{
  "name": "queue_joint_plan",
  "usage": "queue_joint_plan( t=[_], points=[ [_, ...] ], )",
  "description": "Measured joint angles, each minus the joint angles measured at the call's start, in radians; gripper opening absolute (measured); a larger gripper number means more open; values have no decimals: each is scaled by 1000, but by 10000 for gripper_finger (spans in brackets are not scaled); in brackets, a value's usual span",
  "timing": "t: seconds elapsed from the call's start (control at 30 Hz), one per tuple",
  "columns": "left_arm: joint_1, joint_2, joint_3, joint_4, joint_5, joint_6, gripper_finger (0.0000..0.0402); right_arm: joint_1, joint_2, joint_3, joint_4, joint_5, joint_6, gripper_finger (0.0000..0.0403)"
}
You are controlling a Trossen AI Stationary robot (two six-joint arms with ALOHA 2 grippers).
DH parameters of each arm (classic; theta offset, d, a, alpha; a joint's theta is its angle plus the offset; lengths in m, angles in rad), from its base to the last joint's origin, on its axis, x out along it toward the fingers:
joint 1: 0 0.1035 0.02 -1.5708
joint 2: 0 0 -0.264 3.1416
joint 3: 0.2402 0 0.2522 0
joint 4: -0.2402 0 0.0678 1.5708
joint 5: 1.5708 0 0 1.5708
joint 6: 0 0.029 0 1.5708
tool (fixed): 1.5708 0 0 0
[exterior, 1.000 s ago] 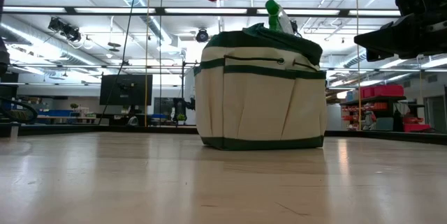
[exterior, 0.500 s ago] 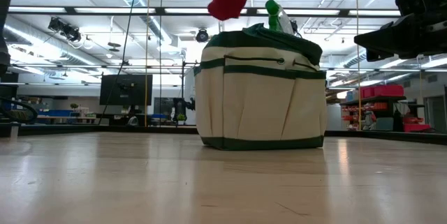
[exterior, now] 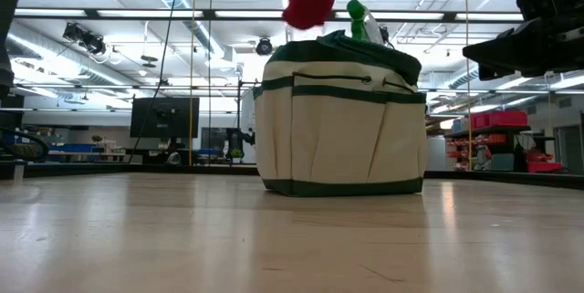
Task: Pick & Place Garden tools in Gardening bag
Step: Put the red gloves into the light brown and green gardening bag
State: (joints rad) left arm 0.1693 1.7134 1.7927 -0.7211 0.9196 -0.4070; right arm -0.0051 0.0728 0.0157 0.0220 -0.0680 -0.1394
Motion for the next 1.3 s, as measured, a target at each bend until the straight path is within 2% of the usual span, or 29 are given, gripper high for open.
queue_joint_plan(
  t=[0.53, 1.3],
  points=[
    [-74, 51, 1, 71, 17, 2, 9, 0, 0, 0, 0, 0, 0, 2],
    [-55, 84, 0, 21, 27, 50, 10, 0, 0, 0, 0, 0, 0, 2]
  ],
)
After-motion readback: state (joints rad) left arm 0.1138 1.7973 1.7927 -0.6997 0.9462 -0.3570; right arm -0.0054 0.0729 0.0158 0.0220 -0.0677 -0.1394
